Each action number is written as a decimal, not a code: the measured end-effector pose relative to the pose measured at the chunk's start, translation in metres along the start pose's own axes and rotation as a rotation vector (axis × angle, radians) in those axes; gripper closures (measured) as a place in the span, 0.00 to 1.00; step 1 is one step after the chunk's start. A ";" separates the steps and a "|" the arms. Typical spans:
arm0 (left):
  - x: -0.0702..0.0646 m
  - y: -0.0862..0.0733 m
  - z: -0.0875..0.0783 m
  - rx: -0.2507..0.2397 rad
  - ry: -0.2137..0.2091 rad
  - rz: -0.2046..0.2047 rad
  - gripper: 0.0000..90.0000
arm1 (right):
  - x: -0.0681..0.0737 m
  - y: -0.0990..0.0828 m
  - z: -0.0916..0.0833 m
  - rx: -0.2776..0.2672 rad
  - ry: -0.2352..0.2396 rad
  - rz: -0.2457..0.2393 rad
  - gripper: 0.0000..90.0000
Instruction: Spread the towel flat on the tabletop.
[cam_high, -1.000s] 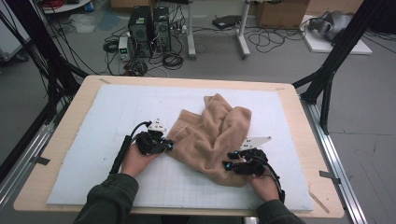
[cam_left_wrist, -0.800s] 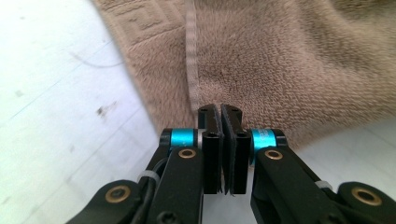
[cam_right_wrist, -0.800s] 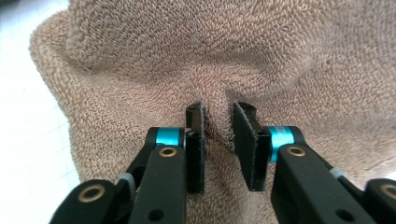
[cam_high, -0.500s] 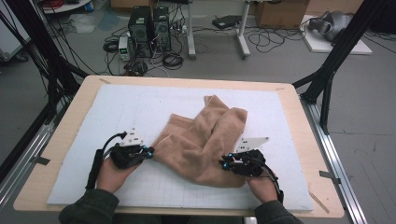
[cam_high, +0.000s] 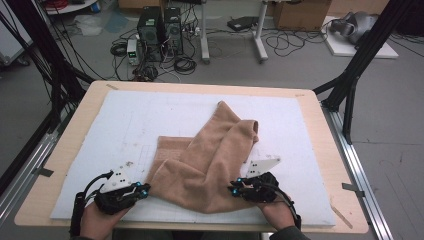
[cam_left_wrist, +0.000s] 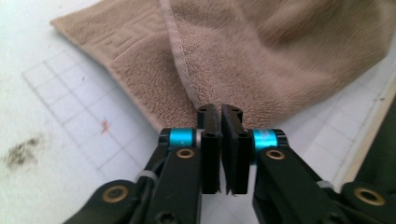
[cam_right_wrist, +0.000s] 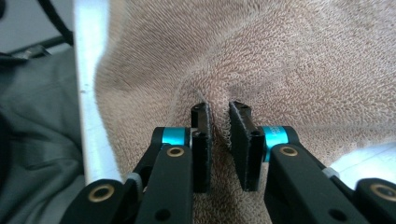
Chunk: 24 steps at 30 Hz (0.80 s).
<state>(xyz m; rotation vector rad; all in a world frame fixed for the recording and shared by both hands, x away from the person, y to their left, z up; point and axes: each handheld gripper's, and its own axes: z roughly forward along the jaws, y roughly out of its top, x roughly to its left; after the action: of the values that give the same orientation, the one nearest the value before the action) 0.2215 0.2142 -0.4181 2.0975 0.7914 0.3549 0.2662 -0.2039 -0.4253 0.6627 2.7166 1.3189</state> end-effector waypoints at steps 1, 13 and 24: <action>0.002 0.003 0.000 -0.009 -0.015 -0.004 0.81 | 0.000 0.001 -0.003 -0.016 -0.003 0.002 0.81; 0.024 0.072 0.037 -0.046 -0.114 0.064 0.56 | -0.032 0.026 -0.015 -0.054 -0.107 0.006 0.60; 0.033 0.069 0.110 0.125 -0.150 0.060 0.70 | -0.049 -0.002 0.020 0.023 -0.093 0.071 0.79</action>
<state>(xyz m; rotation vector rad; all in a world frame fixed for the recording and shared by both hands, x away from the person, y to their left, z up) 0.3303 0.1366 -0.4306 2.2389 0.6788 0.1810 0.3143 -0.2094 -0.4466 0.8078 2.6621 1.2392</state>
